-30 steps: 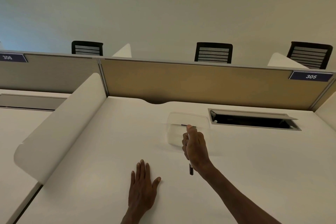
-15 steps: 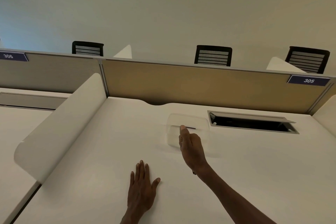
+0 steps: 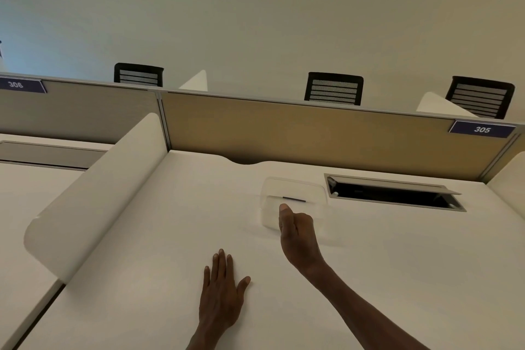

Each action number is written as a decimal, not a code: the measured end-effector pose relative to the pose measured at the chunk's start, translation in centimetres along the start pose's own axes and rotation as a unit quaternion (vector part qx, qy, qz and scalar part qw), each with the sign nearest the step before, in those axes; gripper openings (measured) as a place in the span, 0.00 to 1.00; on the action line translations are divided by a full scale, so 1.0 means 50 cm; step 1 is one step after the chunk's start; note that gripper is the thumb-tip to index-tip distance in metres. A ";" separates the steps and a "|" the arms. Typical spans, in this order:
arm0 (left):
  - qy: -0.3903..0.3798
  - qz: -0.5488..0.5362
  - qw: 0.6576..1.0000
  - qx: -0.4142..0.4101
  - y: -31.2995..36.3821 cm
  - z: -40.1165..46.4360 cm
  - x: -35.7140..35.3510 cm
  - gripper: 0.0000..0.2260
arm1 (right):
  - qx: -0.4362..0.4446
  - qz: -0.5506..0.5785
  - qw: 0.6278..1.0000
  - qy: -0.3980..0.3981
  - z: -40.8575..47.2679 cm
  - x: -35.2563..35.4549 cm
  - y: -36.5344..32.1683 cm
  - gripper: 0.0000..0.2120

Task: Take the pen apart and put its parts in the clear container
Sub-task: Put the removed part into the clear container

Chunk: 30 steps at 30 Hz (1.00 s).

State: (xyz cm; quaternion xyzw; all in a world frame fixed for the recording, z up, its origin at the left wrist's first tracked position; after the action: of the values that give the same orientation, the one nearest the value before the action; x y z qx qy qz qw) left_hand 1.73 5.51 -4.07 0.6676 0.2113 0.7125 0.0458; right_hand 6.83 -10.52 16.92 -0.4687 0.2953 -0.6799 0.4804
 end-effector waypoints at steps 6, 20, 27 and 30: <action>-0.002 0.002 1.000 0.000 0.000 0.000 0.000 0.36 | 0.008 -0.001 1.000 0.008 -0.002 -0.001 0.003 0.26; 0.000 0.005 1.000 -0.004 -0.002 -0.001 -0.003 0.36 | -0.007 -0.008 1.000 0.002 -0.009 -0.002 0.020 0.26; -0.001 0.003 1.000 -0.006 -0.003 0.000 -0.003 0.36 | -0.021 0.000 1.000 -0.001 -0.012 -0.005 0.029 0.26; -0.002 0.006 1.000 -0.008 -0.002 -0.001 -0.002 0.36 | -0.023 0.004 1.000 -0.001 -0.013 -0.005 0.031 0.26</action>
State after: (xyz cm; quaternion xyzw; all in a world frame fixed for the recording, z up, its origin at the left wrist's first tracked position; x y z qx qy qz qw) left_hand 1.69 5.56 -4.21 0.6697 0.2017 0.7131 0.0470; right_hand 6.85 -10.85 15.28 -0.4792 0.3123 -0.6704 0.4726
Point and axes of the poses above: each hand's wrist, its own z-axis towards the middle knuckle, its own x-axis out of the back of the hand, y = z × x, the point moved 3 cm from there along z, towards the middle knuckle, and after that the axes turned 4 degrees about y, right-handed, at the moved point
